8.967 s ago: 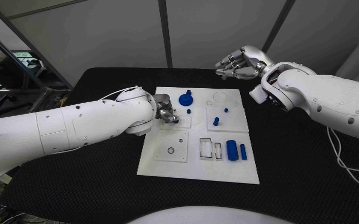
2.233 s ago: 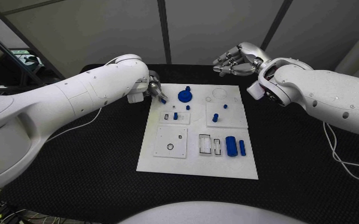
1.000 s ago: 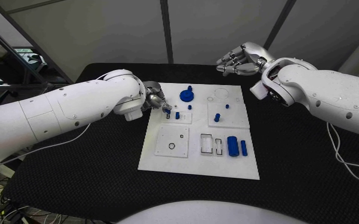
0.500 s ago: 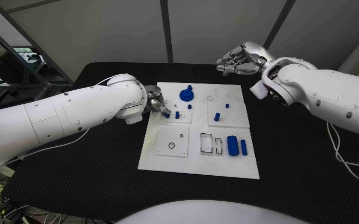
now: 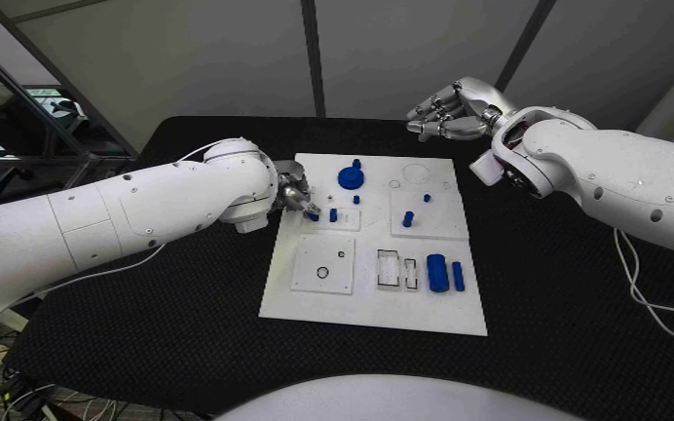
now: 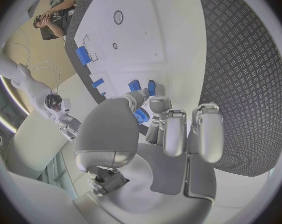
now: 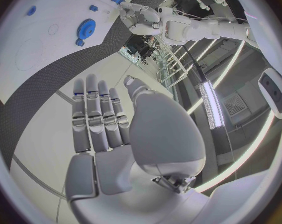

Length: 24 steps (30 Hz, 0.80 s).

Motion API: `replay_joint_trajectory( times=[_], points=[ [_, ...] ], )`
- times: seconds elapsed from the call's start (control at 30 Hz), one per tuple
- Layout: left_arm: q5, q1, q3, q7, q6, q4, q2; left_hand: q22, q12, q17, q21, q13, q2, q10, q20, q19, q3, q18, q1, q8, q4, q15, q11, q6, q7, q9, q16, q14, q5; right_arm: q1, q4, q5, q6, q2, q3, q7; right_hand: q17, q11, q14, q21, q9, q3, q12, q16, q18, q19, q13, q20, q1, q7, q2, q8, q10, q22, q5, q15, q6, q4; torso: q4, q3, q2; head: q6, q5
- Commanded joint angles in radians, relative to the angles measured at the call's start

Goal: Assemble the parts on the task board

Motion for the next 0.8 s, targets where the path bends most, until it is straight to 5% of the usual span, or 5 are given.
replay_joint_trajectory(
  times=[0.03,0.4,0.67,0.8],
  points=[
    [-0.015,-0.001,-0.002,-0.012,0.027,0.002,0.0,0.105,0.006,0.182,0.003,0.001,0.004,0.006,-0.005,0.032,0.115,-0.02,0.002,0.005,-0.11,-0.009,-0.001,-0.004,-0.003,0.0,0.003,0.077,0.002,0.002,0.0,0.0,0.007,0.001,0.0,0.005,-0.001,0.002,-0.005,-0.005,0.0,-0.005,0.002,-0.003,0.004,-0.001,-0.001,0.004,-0.005,0.001,0.002,0.0,-0.005,-0.001,0.003,0.0,-0.006,0.001,0.0006,-0.0003,0.0,0.0,0.0],
    [-0.008,-0.001,-0.003,-0.012,0.023,-0.009,0.012,0.109,0.014,0.183,0.006,0.009,-0.021,0.017,-0.005,0.034,0.106,-0.021,-0.045,0.017,-0.1,-0.011,-0.005,0.006,-0.011,0.007,0.003,0.077,-0.002,0.002,0.002,0.0,0.007,-0.001,0.0,0.004,-0.001,0.002,-0.005,-0.005,0.0,-0.005,0.002,-0.003,0.004,-0.001,-0.001,0.004,-0.005,0.001,0.002,0.0,-0.005,-0.001,0.003,0.0,-0.006,0.001,-0.0001,0.0004,0.001,-0.002,-0.002],
    [-0.003,-0.001,-0.004,-0.02,0.036,-0.02,0.022,0.127,0.035,0.183,0.019,0.029,-0.051,0.03,-0.009,0.042,-0.016,-0.025,-0.156,0.028,-0.035,-0.017,-0.012,0.042,-0.021,0.004,0.003,0.077,-0.008,0.002,0.002,0.0,0.006,-0.002,0.0,0.004,-0.001,0.002,-0.005,-0.005,0.0,-0.005,0.002,-0.003,0.004,-0.001,-0.001,0.004,-0.005,0.001,0.002,0.0,-0.005,-0.001,0.003,0.0,-0.006,0.001,0.0001,0.0005,0.0,-0.004,-0.003],
    [-0.002,-0.001,-0.005,-0.024,0.041,-0.025,0.024,0.135,0.038,0.183,0.025,0.031,-0.046,0.032,-0.011,0.045,-0.068,-0.027,-0.171,0.034,-0.018,-0.02,-0.015,0.05,-0.025,0.005,0.003,0.077,-0.007,0.002,0.002,0.0,0.006,-0.002,0.0,0.004,-0.001,0.002,-0.005,-0.005,0.0,-0.005,0.002,-0.003,0.004,-0.001,-0.001,0.004,-0.005,0.001,0.002,0.0,-0.005,-0.001,0.003,0.0,-0.006,0.001,0.0001,0.0005,-0.001,-0.005,-0.004]
  ],
)
